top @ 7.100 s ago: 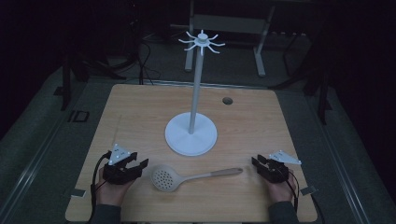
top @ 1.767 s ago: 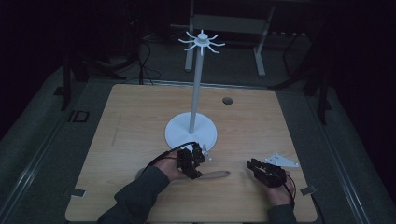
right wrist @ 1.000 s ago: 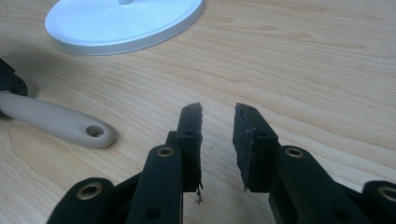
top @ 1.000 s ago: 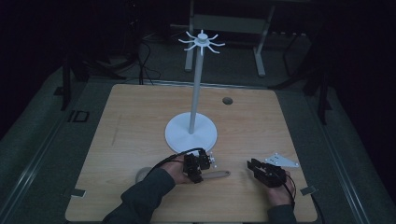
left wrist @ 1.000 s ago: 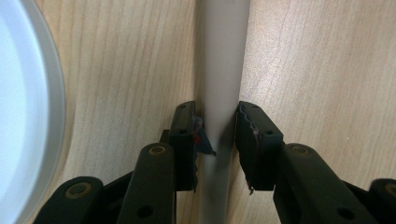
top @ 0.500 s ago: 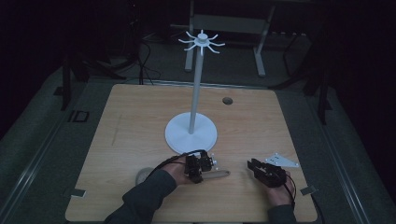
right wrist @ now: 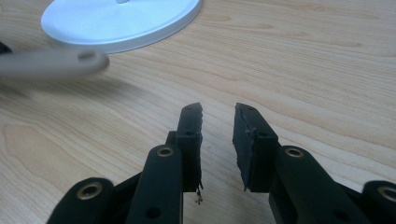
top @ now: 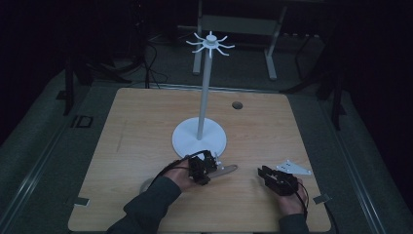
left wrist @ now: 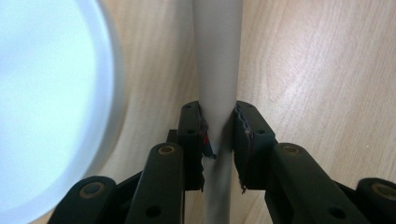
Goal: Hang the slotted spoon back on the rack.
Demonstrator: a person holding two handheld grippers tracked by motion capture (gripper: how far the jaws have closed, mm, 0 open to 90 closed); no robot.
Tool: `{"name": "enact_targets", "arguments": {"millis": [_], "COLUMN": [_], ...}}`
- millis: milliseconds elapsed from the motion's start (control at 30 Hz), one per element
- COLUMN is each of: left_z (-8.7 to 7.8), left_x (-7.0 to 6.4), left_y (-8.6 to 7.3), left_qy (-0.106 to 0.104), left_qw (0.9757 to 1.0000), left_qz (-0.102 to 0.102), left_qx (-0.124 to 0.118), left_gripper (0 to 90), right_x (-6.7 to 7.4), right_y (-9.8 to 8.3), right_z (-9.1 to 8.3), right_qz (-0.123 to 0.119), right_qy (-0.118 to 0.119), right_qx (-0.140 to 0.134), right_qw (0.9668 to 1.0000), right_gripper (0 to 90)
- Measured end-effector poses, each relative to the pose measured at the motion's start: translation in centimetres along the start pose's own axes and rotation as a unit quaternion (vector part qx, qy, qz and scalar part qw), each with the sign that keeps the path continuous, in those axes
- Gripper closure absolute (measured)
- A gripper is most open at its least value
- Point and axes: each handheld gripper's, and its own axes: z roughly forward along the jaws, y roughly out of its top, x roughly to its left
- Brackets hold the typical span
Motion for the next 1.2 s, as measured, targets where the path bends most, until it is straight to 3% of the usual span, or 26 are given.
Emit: {"name": "enact_targets", "arguments": {"millis": [300, 567, 967, 1200], "left_z": [-1.4, -2.6, -4.6, -5.8], "left_x": [0.6, 1.6, 1.8, 2.1], "left_y": [-0.2, -0.7, -0.9, -1.0], "left_qy": [0.022, 0.043, 0.094, 0.122], "left_qw": [0.9987, 0.9938, 0.9812, 0.9697], "left_qz": [-0.030, -0.073, -0.108, -0.135], "left_qx": [-0.034, -0.073, -0.129, -0.163], "left_gripper": [74.3, 74.3, 74.4, 74.4], "right_x": [0.0, -0.1, -0.3, -0.4], "right_y": [0.0, -0.1, -0.2, -0.3], "right_z": [0.0, 0.1, 0.1, 0.1], "right_qz": [0.002, 0.002, 0.002, 0.004], "right_qy": [-0.002, -0.004, -0.007, -0.011], "right_qx": [0.000, 0.001, -0.001, -0.002], "right_qw": [1.0000, 1.0000, 1.0000, 0.9999], "right_gripper": [72.2, 72.3, 72.2, 71.9]}}
